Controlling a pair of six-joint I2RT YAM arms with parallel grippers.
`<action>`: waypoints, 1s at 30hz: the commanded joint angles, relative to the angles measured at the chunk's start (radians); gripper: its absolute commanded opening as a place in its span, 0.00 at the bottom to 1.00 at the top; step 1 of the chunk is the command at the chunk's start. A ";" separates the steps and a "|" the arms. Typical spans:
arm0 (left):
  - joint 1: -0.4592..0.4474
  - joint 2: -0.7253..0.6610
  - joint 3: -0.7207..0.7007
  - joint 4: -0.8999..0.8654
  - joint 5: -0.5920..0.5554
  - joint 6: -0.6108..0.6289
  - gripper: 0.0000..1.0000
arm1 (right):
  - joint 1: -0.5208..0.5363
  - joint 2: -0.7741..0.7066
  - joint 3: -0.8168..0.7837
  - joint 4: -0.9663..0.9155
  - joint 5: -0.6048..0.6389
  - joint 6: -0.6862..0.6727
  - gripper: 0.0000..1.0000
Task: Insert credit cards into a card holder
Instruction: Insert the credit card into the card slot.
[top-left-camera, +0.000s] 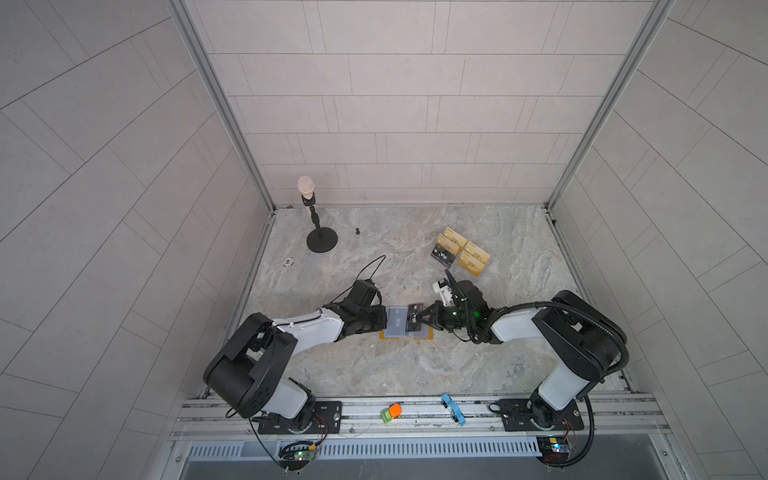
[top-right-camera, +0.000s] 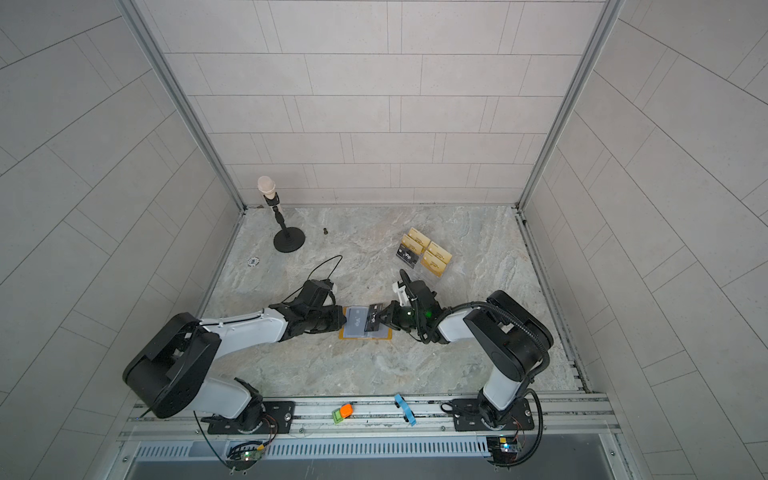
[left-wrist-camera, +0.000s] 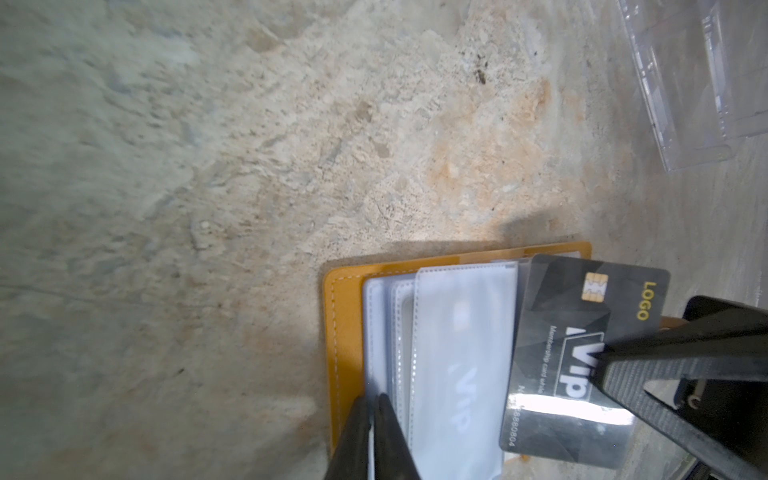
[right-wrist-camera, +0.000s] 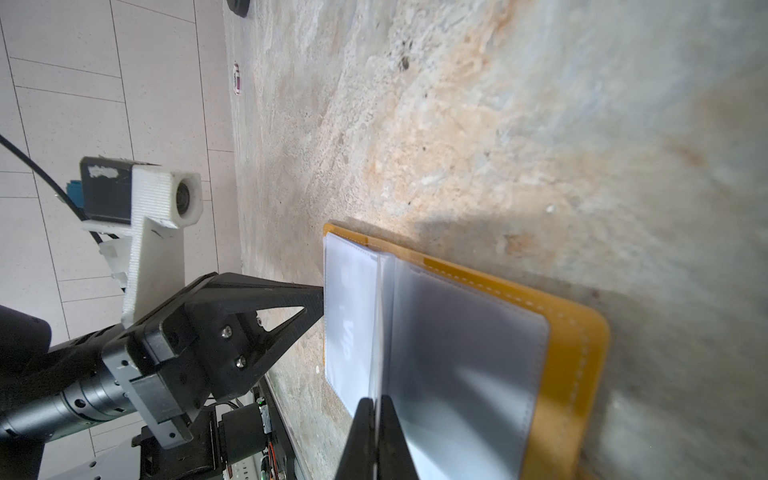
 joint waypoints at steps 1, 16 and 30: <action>-0.004 0.010 -0.002 -0.055 -0.016 0.009 0.10 | 0.001 -0.001 -0.012 0.001 -0.004 0.001 0.00; -0.004 0.015 0.000 -0.054 -0.012 0.011 0.10 | -0.004 -0.041 -0.006 -0.043 -0.006 -0.018 0.00; -0.004 0.011 0.001 -0.061 -0.013 0.013 0.11 | 0.002 0.027 -0.015 0.064 -0.037 0.039 0.00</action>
